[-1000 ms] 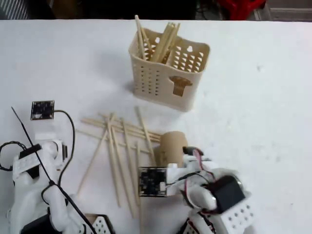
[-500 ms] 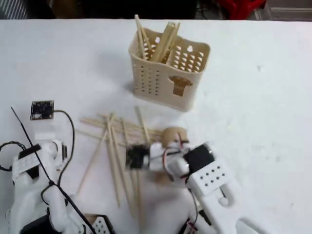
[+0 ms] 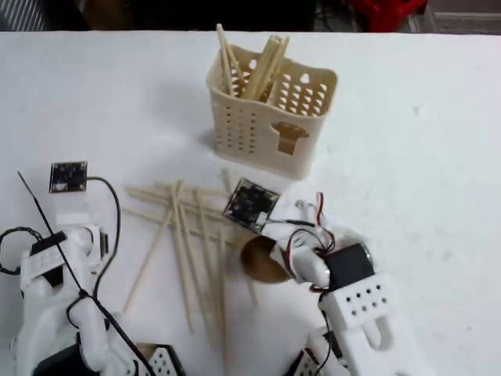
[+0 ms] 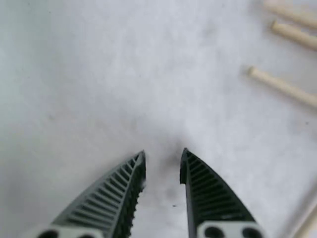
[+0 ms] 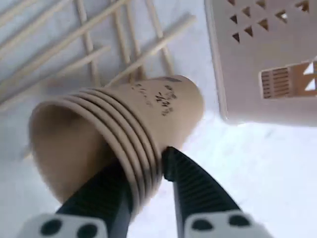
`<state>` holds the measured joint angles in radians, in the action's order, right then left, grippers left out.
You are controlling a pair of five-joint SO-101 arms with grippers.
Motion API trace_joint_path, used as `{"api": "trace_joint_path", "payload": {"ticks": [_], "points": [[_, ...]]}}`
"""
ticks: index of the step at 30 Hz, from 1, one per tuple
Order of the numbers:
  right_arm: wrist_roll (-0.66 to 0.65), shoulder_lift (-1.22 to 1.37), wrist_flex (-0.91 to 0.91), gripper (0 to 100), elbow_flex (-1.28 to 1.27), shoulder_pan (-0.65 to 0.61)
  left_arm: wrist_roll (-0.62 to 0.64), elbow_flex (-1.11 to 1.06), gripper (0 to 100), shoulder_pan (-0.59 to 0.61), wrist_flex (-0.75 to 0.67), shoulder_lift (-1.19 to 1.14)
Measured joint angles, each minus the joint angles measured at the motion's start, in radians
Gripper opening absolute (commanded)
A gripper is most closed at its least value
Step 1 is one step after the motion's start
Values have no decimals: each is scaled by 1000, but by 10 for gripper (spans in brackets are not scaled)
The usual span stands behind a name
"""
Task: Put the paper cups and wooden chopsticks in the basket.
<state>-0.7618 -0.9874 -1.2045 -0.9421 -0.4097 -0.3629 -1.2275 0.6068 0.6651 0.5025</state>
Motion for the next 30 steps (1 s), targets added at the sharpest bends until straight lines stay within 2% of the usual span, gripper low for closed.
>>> {"api": "trace_joint_path", "payload": {"ticks": [4, 8, 13, 15, 22, 26, 30], "points": [[124, -55, -147, 17, 160, 49, 0, 0, 129, 0, 0, 0], [241, -95, -276, 17, 390, 46, 0, 0, 129, 0, 0, 0], [361, -103, -307, 17, 624, 58, 0, 0, 129, 0, 0, 0], [394, -104, -281, 17, 689, 60, 0, 0, 129, 0, 0, 0], [476, -69, -29, 16, 760, 250, 0, 0, 129, 0, 0, 0], [517, 127, 74, 16, 790, 292, 0, 0, 129, 0, 0, 0], [562, 358, 101, 16, 882, 295, 0, 0, 129, 0, 0, 0]]}}
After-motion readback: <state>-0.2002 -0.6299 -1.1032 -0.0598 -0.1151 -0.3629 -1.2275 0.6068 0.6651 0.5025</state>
